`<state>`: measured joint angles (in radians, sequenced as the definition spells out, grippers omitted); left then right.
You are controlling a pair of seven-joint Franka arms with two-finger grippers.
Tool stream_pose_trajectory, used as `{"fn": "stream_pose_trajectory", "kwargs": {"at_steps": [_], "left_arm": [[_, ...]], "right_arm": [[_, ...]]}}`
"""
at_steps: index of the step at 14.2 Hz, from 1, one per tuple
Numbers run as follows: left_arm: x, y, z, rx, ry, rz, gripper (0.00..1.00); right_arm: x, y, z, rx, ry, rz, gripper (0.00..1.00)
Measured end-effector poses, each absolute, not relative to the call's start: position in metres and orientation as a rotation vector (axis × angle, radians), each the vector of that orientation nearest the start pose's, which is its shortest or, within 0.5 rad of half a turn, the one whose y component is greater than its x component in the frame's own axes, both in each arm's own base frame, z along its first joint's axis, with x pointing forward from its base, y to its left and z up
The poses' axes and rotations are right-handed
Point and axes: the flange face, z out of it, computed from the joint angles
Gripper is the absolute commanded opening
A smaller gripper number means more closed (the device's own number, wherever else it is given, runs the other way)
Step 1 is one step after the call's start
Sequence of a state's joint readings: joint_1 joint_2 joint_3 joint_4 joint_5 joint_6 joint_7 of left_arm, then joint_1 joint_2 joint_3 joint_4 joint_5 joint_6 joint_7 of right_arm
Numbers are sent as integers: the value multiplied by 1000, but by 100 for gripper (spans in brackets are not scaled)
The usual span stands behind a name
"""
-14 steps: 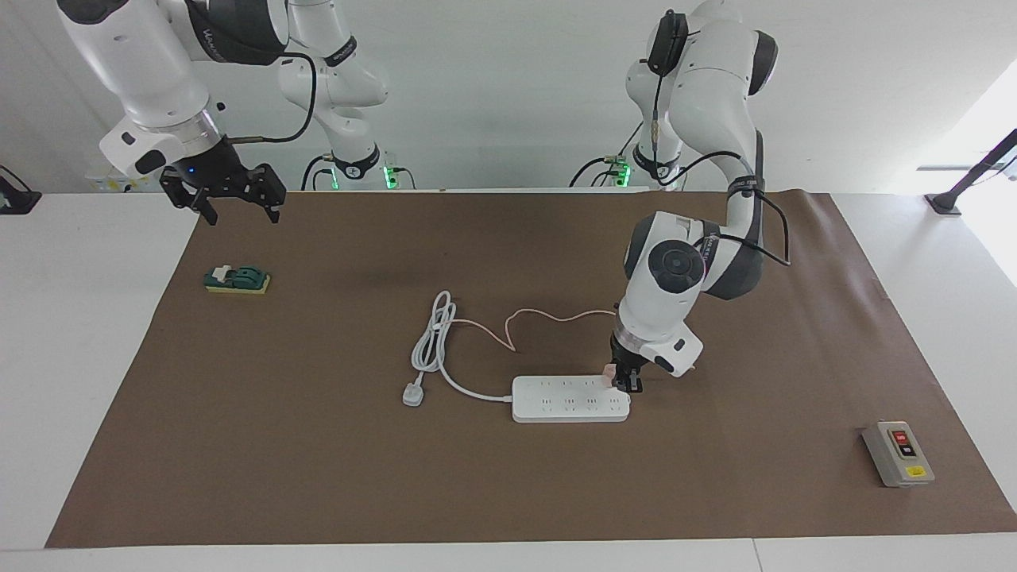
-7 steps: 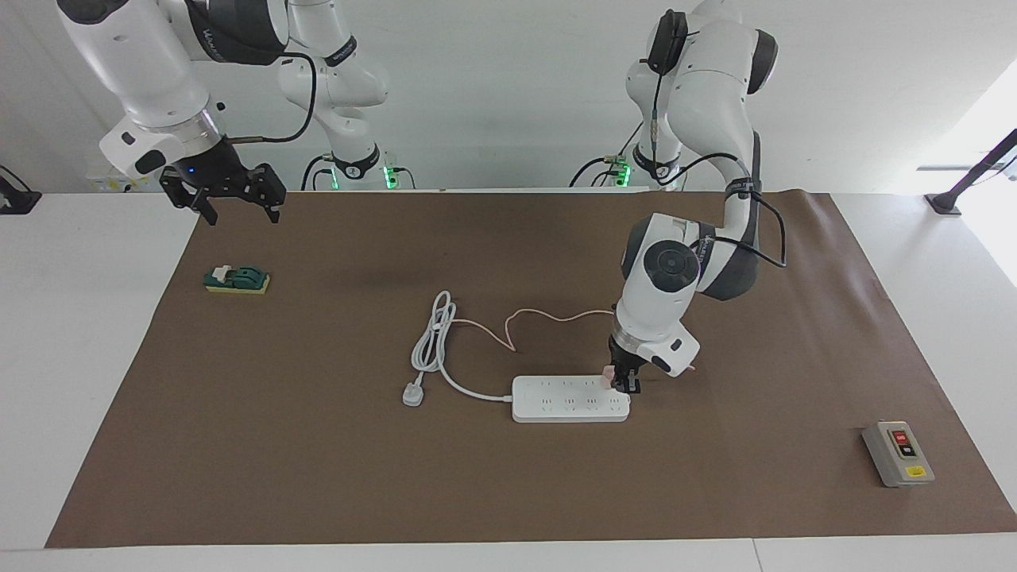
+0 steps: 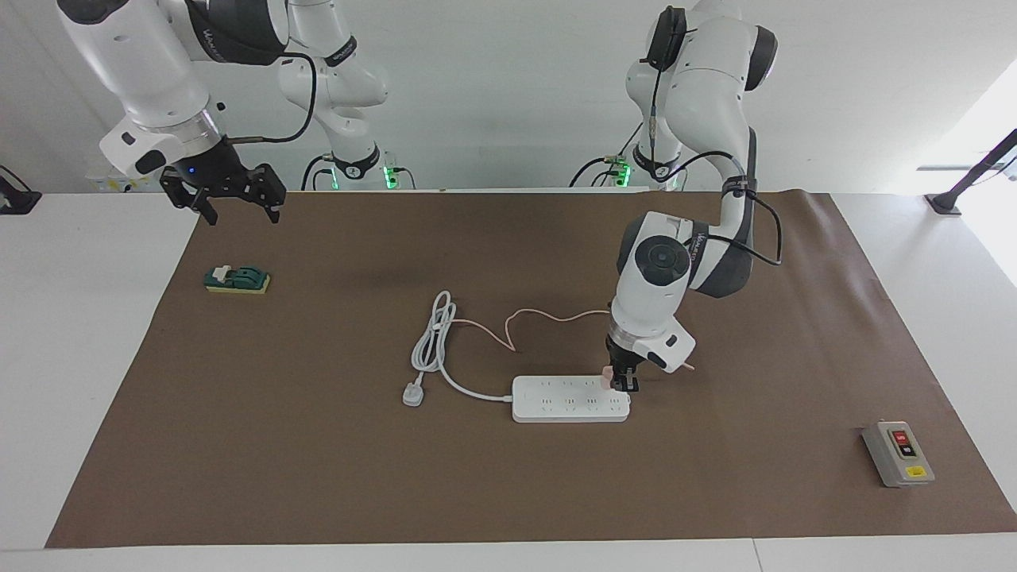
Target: Plug charger into power strip
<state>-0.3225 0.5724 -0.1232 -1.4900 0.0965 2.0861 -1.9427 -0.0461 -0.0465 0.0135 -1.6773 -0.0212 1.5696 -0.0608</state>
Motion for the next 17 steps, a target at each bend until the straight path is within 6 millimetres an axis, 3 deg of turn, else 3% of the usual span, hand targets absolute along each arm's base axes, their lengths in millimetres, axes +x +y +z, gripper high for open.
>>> {"fn": "stream_pose_trajectory", "kwargs": {"at_steps": [17], "left_arm": [[646, -285, 342, -2344, -2139, -45, 0]], "right_arm": [[537, -20, 600, -3159, -45, 98, 100]]}}
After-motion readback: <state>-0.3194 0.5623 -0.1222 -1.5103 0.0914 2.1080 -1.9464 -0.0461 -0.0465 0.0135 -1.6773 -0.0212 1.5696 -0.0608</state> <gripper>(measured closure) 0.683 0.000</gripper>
